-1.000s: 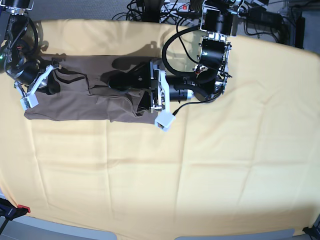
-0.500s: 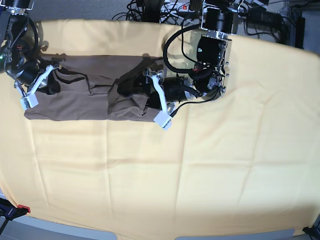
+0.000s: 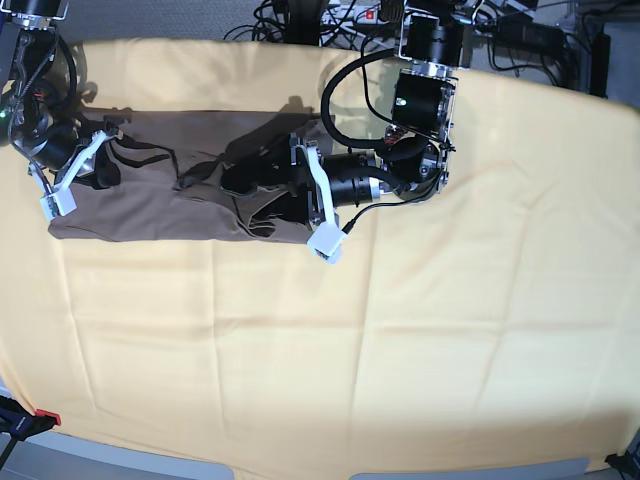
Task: Fold the T-shirt properly
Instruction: 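Lift the strip end with the left gripper and fold it toward the right gripper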
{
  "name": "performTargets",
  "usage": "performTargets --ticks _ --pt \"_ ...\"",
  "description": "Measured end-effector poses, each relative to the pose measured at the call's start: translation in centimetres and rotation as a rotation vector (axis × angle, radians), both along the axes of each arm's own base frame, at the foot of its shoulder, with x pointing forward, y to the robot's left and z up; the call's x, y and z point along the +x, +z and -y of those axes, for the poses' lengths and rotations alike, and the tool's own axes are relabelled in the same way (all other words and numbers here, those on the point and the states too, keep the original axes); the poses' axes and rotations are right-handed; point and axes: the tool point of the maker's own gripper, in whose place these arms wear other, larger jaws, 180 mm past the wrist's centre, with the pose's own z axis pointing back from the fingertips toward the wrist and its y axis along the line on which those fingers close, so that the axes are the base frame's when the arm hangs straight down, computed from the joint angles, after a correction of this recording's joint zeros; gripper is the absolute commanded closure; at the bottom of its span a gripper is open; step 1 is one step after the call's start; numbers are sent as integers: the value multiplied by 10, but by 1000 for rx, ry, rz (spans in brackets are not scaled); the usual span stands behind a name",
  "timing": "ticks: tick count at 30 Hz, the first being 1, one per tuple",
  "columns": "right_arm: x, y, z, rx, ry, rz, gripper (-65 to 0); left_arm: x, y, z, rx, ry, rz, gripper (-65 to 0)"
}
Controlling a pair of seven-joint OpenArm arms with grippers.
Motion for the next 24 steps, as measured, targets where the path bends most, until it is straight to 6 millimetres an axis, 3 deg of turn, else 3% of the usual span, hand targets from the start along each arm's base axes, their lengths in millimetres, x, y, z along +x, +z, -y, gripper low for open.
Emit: performTargets --ticks 5,7,10,13,16,20,24 --pt "0 0 0 1 0 -2 -114 10 -42 -11 232 65 -40 -390" --pt "0 0 0 1 0 -2 -114 8 -33 -8 175 56 -62 -390" --pt "0 0 -1 4 0 0 -114 -5 6 2 -41 -28 -22 -390" --pt "0 1 -2 17 -1 0 -114 -13 25 3 -145 -76 -41 -390" --pt "0 1 -2 16 0 -1 -114 -22 19 4 -114 -121 -51 -390" --pt "0 1 -2 16 0 -2 -114 -19 1 4 -14 -102 -39 -390" --pt "1 1 -2 15 0 0 -114 -15 11 0 -70 -85 -43 -390"
